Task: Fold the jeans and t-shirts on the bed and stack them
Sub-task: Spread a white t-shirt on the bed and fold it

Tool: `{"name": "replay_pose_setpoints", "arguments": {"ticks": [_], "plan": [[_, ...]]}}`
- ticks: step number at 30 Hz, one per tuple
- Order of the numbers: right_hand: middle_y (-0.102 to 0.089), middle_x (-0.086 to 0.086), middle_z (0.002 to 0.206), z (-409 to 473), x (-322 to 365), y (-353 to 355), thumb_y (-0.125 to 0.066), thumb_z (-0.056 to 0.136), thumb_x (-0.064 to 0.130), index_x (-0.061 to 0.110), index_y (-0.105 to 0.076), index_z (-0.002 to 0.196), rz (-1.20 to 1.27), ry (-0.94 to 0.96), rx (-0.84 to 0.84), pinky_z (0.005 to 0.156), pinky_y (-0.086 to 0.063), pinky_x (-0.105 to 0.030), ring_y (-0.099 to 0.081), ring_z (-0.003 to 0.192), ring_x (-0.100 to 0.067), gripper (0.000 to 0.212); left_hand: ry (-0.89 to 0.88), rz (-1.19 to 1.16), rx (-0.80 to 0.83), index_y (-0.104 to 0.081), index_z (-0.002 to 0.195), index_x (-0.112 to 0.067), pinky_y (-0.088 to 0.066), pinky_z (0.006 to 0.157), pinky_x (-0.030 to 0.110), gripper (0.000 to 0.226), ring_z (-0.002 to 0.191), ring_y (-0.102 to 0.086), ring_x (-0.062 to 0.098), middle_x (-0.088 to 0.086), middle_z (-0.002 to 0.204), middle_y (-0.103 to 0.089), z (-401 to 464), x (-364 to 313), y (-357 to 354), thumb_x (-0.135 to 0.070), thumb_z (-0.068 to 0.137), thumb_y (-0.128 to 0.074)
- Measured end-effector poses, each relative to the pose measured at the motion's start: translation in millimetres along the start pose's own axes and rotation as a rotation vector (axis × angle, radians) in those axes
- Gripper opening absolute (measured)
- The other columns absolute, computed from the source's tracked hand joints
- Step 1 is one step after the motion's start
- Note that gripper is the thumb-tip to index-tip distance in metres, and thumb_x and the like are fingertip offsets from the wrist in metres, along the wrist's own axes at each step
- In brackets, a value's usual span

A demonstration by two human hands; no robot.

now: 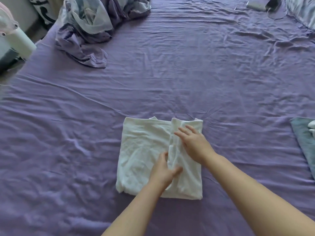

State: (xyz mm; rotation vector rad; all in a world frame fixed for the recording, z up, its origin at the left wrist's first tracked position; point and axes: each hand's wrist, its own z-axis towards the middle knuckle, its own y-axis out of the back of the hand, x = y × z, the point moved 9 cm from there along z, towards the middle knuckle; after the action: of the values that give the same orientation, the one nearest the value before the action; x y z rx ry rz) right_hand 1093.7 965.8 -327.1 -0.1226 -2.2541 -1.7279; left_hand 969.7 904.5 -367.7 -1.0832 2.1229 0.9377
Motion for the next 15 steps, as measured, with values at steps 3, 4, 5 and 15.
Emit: {"name": "replay_pose_setpoints", "arguments": {"ticks": [3, 4, 5, 15], "plan": [[0.001, 0.006, 0.158, 27, 0, -1, -0.033, 0.084, -0.009, 0.036, -0.014, 0.147, -0.179, 0.058, 0.172, 0.115, -0.008, -0.044, 0.010, 0.145, -0.022, 0.080, -0.085, 0.143, 0.012, -0.039, 0.135, -0.024, -0.047, 0.093, 0.036, 0.065, 0.111, -0.058, 0.018, -0.003, 0.123, -0.060, 6, -2, -5, -0.029, 0.077, -0.069], [0.006, 0.006, 0.158, 34, 1, -3, -0.034, 0.081, -0.011, 0.039, -0.009, 0.147, -0.225, 0.090, 0.245, 0.115, -0.005, -0.046, 0.014, 0.144, -0.023, 0.087, -0.109, 0.180, 0.008, -0.037, 0.137, -0.026, -0.046, 0.095, 0.036, 0.066, 0.114, -0.056, 0.018, -0.003, 0.127, -0.058, 8, -2, -5, -0.029, 0.079, -0.066], [0.007, 0.006, 0.158, 38, 3, -5, -0.036, 0.080, -0.011, 0.041, -0.008, 0.146, -0.279, 0.134, 0.311, 0.115, -0.004, -0.049, 0.014, 0.144, -0.023, 0.089, -0.130, 0.207, 0.001, -0.035, 0.139, -0.028, -0.044, 0.096, 0.035, 0.066, 0.118, -0.054, 0.017, -0.004, 0.130, -0.056, 9, -2, -4, -0.029, 0.080, -0.063], [-0.037, 0.001, 0.127, 57, 15, 30, -0.052, 0.090, 0.014, 0.029, -0.054, 0.116, -0.403, 0.118, 0.221, 0.080, -0.045, -0.036, -0.029, 0.124, -0.021, 0.030, -0.097, 0.029, 0.004, -0.055, 0.114, -0.029, -0.048, 0.072, 0.017, 0.040, 0.073, -0.057, 0.001, -0.014, 0.084, -0.059, -5, -2, 44, -0.024, 0.078, -0.072]]}}
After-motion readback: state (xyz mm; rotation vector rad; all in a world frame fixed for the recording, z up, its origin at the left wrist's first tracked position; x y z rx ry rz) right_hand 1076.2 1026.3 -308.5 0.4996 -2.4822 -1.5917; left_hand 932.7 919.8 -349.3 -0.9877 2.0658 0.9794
